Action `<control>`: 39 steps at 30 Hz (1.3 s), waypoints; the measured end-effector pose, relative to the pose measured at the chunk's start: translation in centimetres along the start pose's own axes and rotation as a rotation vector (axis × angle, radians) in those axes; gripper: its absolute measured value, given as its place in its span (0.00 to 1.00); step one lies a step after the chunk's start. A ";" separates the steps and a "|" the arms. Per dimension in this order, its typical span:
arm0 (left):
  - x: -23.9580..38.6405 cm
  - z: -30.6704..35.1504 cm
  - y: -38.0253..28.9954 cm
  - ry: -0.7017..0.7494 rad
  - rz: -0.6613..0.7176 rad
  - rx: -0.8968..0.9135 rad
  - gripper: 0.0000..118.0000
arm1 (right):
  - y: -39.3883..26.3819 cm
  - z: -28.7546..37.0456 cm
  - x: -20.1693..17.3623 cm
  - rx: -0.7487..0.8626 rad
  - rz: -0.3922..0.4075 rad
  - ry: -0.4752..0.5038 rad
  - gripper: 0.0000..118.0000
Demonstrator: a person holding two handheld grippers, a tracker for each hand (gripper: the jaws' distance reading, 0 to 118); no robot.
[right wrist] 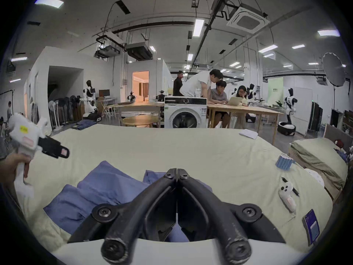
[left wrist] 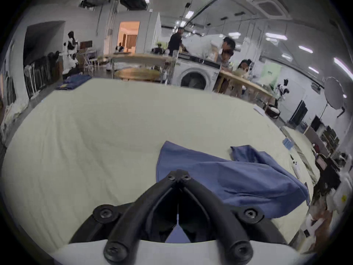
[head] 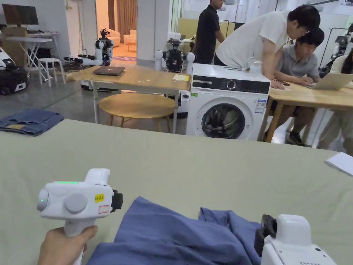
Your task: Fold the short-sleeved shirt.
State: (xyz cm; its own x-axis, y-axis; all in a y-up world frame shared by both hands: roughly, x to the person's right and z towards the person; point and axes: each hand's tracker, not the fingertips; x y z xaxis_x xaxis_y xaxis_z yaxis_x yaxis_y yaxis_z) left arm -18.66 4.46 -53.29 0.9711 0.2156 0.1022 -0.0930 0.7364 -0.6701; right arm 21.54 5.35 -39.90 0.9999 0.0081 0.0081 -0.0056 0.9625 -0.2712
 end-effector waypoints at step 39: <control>0.4 -0.2 -2.4 -0.009 -0.070 0.005 0.00 | -0.7 -24.4 9.1 -0.677 -0.010 -0.013 0.62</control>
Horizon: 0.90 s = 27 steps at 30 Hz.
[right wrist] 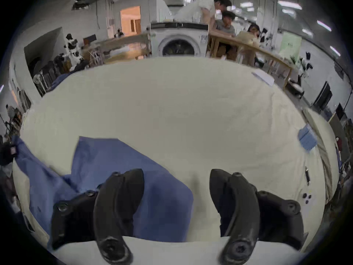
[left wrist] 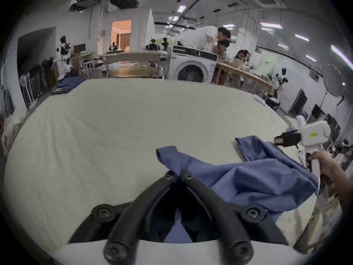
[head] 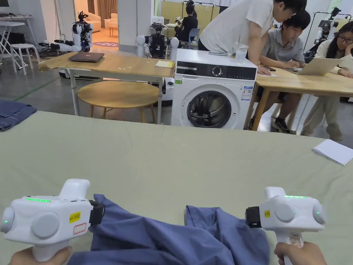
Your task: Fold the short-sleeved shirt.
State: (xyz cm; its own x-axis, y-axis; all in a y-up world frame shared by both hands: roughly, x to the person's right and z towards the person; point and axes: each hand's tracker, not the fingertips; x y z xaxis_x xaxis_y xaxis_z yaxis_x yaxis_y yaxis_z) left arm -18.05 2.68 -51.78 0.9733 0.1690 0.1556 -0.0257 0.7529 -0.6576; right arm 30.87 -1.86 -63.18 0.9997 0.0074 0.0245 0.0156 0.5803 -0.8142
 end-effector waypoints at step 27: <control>-3.5 14.3 6.0 0.125 -0.042 0.204 0.00 | -0.7 22.3 3.9 0.543 0.027 -0.083 0.00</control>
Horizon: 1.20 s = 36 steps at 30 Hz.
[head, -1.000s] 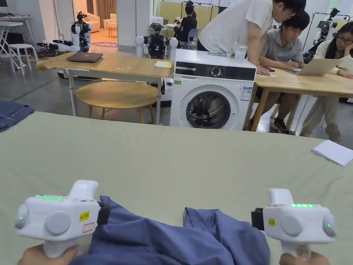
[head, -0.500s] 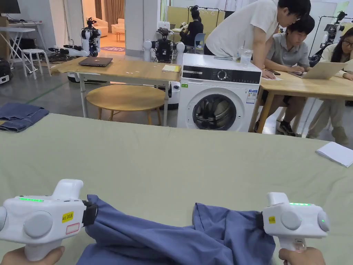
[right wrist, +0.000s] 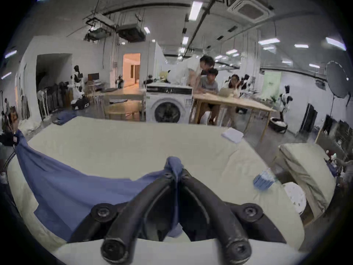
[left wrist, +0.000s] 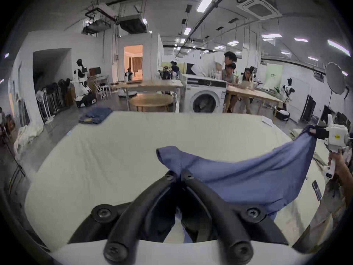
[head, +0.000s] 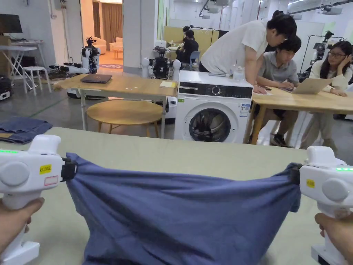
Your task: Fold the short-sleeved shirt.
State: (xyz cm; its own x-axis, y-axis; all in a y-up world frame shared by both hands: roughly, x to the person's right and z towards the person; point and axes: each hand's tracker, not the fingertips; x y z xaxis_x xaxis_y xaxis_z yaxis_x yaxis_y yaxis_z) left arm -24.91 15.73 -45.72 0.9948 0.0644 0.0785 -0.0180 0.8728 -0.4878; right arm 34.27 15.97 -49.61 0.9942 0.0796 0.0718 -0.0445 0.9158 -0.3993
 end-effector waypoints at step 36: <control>-1.2 3.6 28.7 0.171 -0.047 0.287 0.00 | 30.2 2.7 -3.6 0.348 0.014 -0.093 0.00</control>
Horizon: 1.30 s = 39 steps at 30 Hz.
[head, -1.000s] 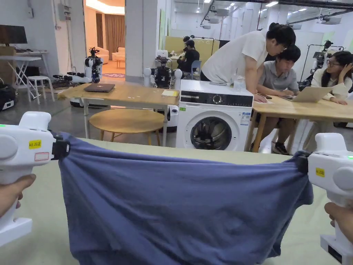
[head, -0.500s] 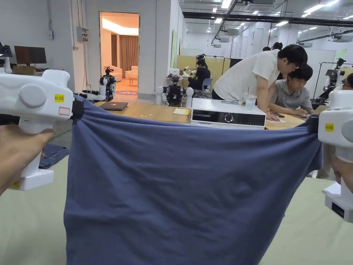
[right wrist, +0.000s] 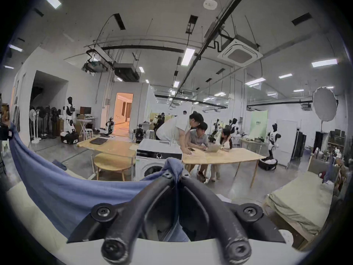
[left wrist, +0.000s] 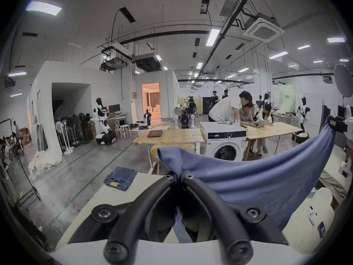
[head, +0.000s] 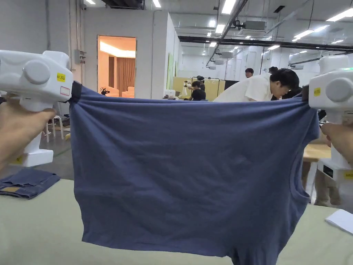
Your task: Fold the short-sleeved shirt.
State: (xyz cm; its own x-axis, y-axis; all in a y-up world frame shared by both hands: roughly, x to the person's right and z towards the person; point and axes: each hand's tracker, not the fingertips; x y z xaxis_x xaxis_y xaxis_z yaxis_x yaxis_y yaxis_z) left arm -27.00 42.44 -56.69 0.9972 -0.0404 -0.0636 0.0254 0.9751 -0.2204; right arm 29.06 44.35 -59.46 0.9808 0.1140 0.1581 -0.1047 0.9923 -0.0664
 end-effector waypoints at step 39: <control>1.4 19.0 -36.0 -0.159 0.080 -0.252 0.00 | -33.1 25.0 1.7 -0.340 0.144 0.002 0.00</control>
State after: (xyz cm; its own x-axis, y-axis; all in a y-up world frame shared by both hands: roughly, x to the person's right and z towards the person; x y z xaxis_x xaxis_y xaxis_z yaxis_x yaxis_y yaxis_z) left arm -25.13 11.39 -30.35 0.9944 0.0886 0.0579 -0.0525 0.8880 -0.4568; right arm 30.06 12.94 -32.35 0.9605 0.2505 0.1210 -0.1811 0.8931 -0.4118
